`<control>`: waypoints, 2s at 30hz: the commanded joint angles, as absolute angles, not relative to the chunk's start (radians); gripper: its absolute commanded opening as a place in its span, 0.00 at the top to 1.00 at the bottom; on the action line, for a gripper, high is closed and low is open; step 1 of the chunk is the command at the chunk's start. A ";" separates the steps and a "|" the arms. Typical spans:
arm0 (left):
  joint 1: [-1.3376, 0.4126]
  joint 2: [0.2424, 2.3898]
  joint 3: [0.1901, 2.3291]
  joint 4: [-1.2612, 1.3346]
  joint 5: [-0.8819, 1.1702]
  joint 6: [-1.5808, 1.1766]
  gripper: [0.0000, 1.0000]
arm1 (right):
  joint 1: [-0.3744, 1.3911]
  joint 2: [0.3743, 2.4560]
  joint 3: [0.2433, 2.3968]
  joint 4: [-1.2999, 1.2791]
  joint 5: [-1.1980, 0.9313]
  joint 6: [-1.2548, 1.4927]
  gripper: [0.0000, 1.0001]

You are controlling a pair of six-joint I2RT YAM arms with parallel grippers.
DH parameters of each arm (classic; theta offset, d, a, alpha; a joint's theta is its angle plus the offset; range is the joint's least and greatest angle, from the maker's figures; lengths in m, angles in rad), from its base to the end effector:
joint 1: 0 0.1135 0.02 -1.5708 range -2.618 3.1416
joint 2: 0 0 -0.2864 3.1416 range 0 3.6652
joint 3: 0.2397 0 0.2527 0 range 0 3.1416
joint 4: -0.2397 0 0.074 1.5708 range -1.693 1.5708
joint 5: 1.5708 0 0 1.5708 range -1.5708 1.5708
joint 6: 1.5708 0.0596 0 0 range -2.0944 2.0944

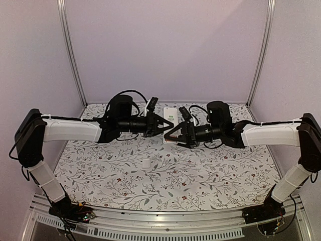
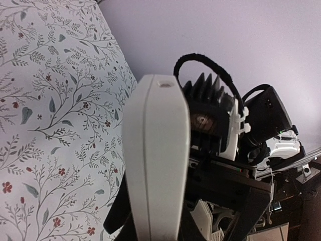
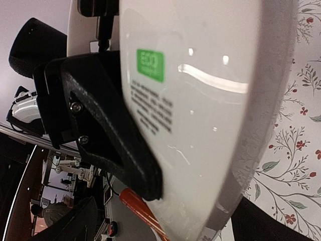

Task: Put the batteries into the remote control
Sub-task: Load the battery into the battery compartment.

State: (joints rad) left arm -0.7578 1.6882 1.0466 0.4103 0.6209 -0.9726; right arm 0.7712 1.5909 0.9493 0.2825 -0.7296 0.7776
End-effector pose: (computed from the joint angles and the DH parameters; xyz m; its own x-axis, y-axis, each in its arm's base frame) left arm 0.2706 -0.3038 0.2710 -0.8956 -0.0778 -0.4380 0.4089 0.2437 -0.8795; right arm 0.2371 0.2858 0.2594 -0.8580 -0.1047 -0.5028 -0.5123 0.2428 0.8238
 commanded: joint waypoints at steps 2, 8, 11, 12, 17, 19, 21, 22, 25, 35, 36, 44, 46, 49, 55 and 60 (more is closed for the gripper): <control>-0.745 1.658 1.035 0.403 0.606 -0.953 1.00 | 0.779 1.621 0.989 0.266 -0.716 0.779 0.09; -0.746 1.660 1.035 0.403 0.606 -0.954 1.00 | 0.780 1.649 0.999 0.265 -0.718 0.796 0.15; -0.746 1.659 1.034 0.405 0.606 -0.954 1.00 | 0.780 1.655 1.001 0.267 -0.721 0.798 0.16; -0.746 1.658 1.033 0.405 0.605 -0.954 1.00 | 0.781 1.654 1.003 0.266 -0.720 0.799 0.16; -0.746 1.658 1.034 0.403 0.607 -0.953 1.00 | 0.781 1.659 1.005 0.267 -0.724 0.802 0.22; -0.746 1.658 1.032 0.403 0.610 -0.953 1.00 | 0.780 1.664 1.005 0.266 -0.723 0.806 0.25; -0.746 1.654 1.030 0.409 0.612 -0.953 1.00 | 0.781 1.664 1.003 0.265 -0.721 0.806 0.29; -0.744 1.652 1.029 0.410 0.613 -0.954 1.00 | 0.779 1.664 1.002 0.265 -0.720 0.807 0.31; -0.743 1.649 1.027 0.417 0.621 -0.955 1.00 | 0.780 1.666 1.000 0.266 -0.725 0.806 0.37; -0.730 1.640 1.012 0.461 0.642 -0.979 1.00 | 0.777 1.658 0.987 0.265 -0.743 0.799 0.49; -0.729 1.639 1.012 0.464 0.644 -0.981 1.00 | 0.780 1.659 0.989 0.265 -0.746 0.799 0.50; -0.724 1.637 1.009 0.485 0.653 -0.994 1.00 | 0.778 1.669 0.992 0.247 -0.726 0.806 0.56; -0.724 1.635 1.007 0.486 0.653 -0.993 1.00 | 0.778 1.672 0.992 0.247 -0.721 0.809 0.57; -0.724 1.629 1.003 0.488 0.654 -0.990 1.00 | 0.771 1.672 0.992 0.248 -0.724 0.811 0.62; -0.723 1.629 0.995 0.536 0.679 -1.002 1.00 | 0.762 1.674 0.998 0.257 -0.756 0.808 0.75; -0.724 1.632 0.989 0.574 0.698 -1.013 1.00 | 0.759 1.671 0.999 0.275 -0.786 0.809 0.76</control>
State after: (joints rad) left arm -0.7284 1.6703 0.9974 0.5045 0.6804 -0.9928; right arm 0.7643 1.6508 0.9905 0.3183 -0.8028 0.8154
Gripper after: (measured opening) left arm 0.153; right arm 0.247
